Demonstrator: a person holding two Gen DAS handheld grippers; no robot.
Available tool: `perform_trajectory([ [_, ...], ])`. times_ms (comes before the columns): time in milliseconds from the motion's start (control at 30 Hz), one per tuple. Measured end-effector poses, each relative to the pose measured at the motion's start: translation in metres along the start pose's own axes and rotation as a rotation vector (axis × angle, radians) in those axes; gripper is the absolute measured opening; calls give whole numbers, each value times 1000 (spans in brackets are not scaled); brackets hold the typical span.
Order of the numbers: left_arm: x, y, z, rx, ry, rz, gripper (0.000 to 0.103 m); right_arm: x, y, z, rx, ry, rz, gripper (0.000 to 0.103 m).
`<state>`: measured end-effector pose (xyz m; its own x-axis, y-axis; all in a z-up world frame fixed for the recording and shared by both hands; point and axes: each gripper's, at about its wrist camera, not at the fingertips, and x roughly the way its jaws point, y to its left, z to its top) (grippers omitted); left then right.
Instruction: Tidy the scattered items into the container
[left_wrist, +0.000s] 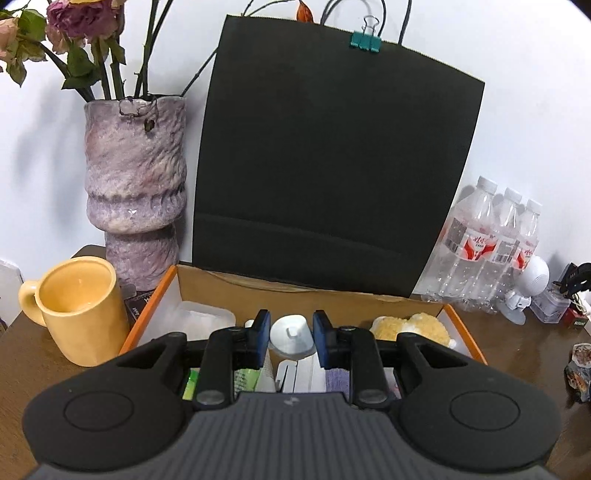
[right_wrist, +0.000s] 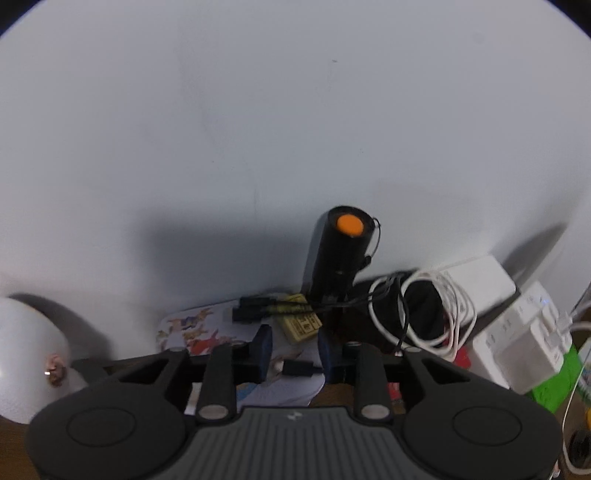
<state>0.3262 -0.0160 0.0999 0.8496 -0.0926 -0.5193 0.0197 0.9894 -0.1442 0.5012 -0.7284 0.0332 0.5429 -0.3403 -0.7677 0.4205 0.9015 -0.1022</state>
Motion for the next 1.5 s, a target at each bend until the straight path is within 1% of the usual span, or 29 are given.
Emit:
perform_trajectory([
  [100, 1, -6, -3, 25, -15, 16, 25, 5, -3, 1, -8, -18, -4, 26],
  [167, 2, -8, -4, 32, -13, 16, 25, 6, -8, 2, 15, -21, 16, 28],
  [300, 0, -7, -2, 26, -22, 21, 25, 6, -12, 1, 50, -38, 53, 25],
  [367, -3, -6, -1, 23, -29, 20, 25, 3, -7, -1, 32, -41, 44, 23],
  [500, -7, -6, 0, 28, -39, 10, 25, -13, 12, -4, -43, -30, 87, 16],
  [600, -9, -7, 1, 30, -41, 5, 25, -24, 11, -5, -24, -33, 102, 17],
  [633, -10, -8, 1, 34, -42, 3, 25, -28, 11, -5, -17, -34, 107, 26],
  [667, -9, -9, 1, 40, -38, 1, 25, -31, 10, -5, -13, -36, 108, 47],
  [700, -8, -10, 0, 46, -34, 0, 25, -32, 11, -6, -23, -46, 78, 57],
  [733, -7, -11, 0, 52, -30, -2, 25, -32, 12, -7, -35, -56, 51, 69],
  [833, -3, -12, -3, 67, -9, 0, 25, -35, 18, -5, -61, -85, 45, 70],
  [900, 3, -11, -5, 62, 11, 9, 25, -31, 16, -5, -29, -77, 73, 69],
  [967, 7, -10, -7, 54, 26, 5, 25, -26, 14, -6, 4, -68, 101, 60],
  [1000, 8, -9, -7, 53, 31, 3, 25, -24, 13, -6, 20, -64, 115, 57],
  [1033, 8, -9, -7, 55, 30, 4, 25, -22, 12, -6, 34, -59, 128, 50],
  [1067, 8, -10, -7, 57, 30, 4, 25, -21, 14, -6, 28, -54, 139, 38],
  [1100, 7, -10, -7, 59, 29, 5, 25, -20, 18, -7, 17, -49, 141, 31],
  [1167, 7, -9, -8, 58, 30, 6, 26, -19, 24, -9, -4, -39, 145, 25],
  [1200, 7, -9, -8, 57, 32, 7, 26, -20, 25, -8, 2, -34, 145, 20],
  [1267, 7, -7, -8, 54, 36, 9, 25, -23, 28, -7, 11, -25, 146, 20],
  [1367, 4, -4, -7, 46, 48, 0, 25, -33, 33, -8, -17, -17, 169, 20],
  [1467, 0, -3, -6, 58, 50, -8, 26, -52, 40, -10, -24, 3, 165, 20],
  [1500, -1, -3, -6, 57, 55, -11, 25, -62, 41, -11, -5, 2, 179, 20],
])
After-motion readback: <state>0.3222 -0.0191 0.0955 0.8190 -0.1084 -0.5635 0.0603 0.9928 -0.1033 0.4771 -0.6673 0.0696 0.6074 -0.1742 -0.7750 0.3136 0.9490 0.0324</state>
